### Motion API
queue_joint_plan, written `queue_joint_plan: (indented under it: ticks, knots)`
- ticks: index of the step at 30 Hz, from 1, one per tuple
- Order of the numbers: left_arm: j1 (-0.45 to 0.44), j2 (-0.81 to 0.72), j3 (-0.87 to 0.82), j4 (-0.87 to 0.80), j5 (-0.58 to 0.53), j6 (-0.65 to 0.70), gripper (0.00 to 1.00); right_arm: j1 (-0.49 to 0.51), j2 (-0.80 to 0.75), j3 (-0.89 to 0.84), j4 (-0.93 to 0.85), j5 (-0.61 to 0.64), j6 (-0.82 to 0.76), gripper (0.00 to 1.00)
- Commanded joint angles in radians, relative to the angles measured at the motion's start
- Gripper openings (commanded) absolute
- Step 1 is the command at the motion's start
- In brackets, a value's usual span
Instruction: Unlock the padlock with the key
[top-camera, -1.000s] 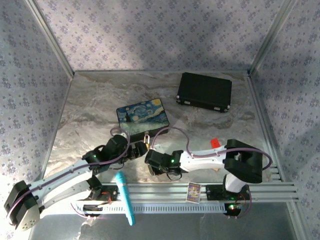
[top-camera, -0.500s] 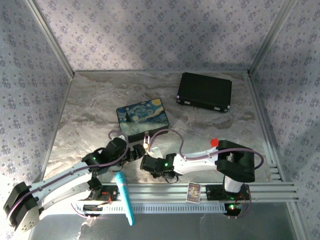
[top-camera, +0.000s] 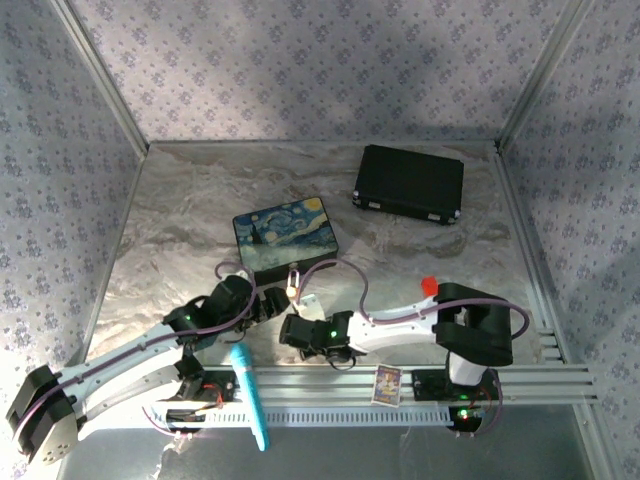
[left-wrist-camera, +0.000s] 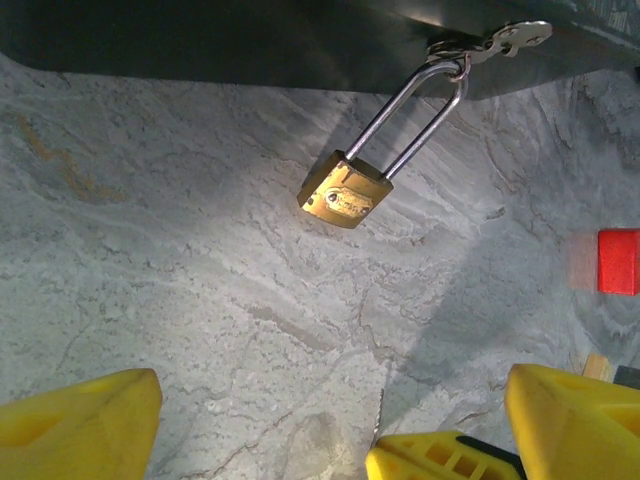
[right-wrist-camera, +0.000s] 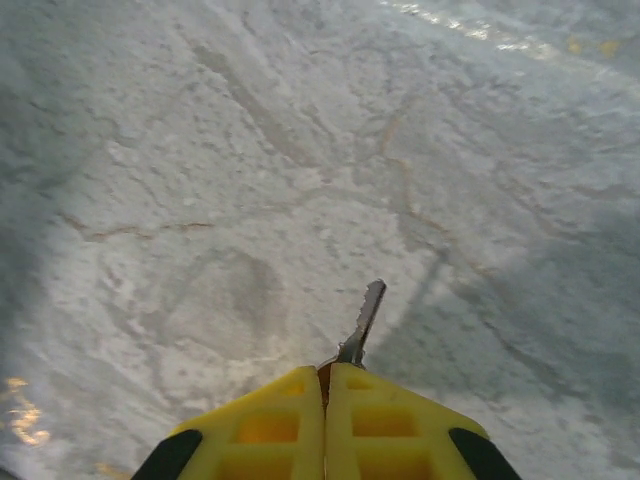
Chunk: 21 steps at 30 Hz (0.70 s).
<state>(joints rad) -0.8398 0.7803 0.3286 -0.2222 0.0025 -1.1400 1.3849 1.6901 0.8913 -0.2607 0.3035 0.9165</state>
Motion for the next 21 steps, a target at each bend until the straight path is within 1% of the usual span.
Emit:
queue_joint_plan:
  ticks: [1, 4, 6, 9, 12, 16, 19, 21]
  knots:
    - [-0.006, 0.001, -0.026, 0.076, -0.004, -0.069, 0.85, -0.021, 0.008, -0.086, 0.056, -0.086, -0.014, 0.03]
    - [-0.009, 0.023, -0.066, 0.191, 0.021, -0.149, 0.79, -0.038, -0.032, -0.118, 0.096, -0.093, -0.039, 0.00]
    - [-0.016, 0.041, -0.084, 0.246, 0.019, -0.192, 0.76, -0.048, -0.063, -0.138, 0.122, -0.104, -0.056, 0.00]
    - [-0.036, 0.064, -0.084, 0.270, -0.006, -0.220, 0.74, -0.081, -0.111, -0.202, 0.229, -0.154, -0.062, 0.00]
    - [-0.043, 0.080, -0.079, 0.280, -0.009, -0.230, 0.73, -0.096, -0.139, -0.224, 0.249, -0.167, -0.071, 0.00]
    - [-0.044, 0.082, -0.085, 0.294, -0.010, -0.262, 0.71, -0.107, -0.152, -0.192, 0.198, -0.184, -0.115, 0.00]
    - [-0.045, 0.079, -0.079, 0.284, -0.015, -0.268, 0.70, -0.096, -0.133, -0.138, 0.067, -0.138, -0.141, 0.00]
    - [-0.045, 0.079, -0.077, 0.273, -0.022, -0.264, 0.70, -0.085, -0.105, -0.090, -0.044, -0.087, -0.117, 0.00]
